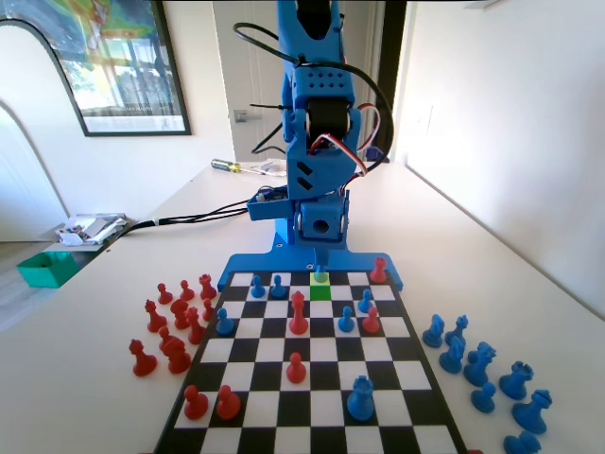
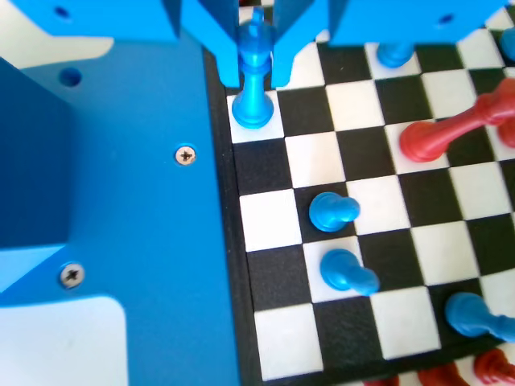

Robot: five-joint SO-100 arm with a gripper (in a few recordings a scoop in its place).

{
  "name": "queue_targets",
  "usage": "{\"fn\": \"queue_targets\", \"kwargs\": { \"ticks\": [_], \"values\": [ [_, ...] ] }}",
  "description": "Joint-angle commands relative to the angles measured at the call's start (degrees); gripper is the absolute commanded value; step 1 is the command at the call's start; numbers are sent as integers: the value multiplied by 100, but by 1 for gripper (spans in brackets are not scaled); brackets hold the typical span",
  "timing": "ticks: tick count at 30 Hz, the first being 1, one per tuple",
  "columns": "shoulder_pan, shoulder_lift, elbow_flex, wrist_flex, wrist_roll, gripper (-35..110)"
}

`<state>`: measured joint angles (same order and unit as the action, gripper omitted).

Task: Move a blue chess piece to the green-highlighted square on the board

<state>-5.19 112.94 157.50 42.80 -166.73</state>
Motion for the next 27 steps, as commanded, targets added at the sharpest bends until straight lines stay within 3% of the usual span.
{"fn": "queue_targets", "kwargs": {
  "ticks": [1, 14, 27],
  "values": [
    [18, 35, -26, 70, -211, 2],
    [105, 18, -1327, 1143, 141, 1],
    [220, -694, -1266, 316, 308, 1]
  ]
}}
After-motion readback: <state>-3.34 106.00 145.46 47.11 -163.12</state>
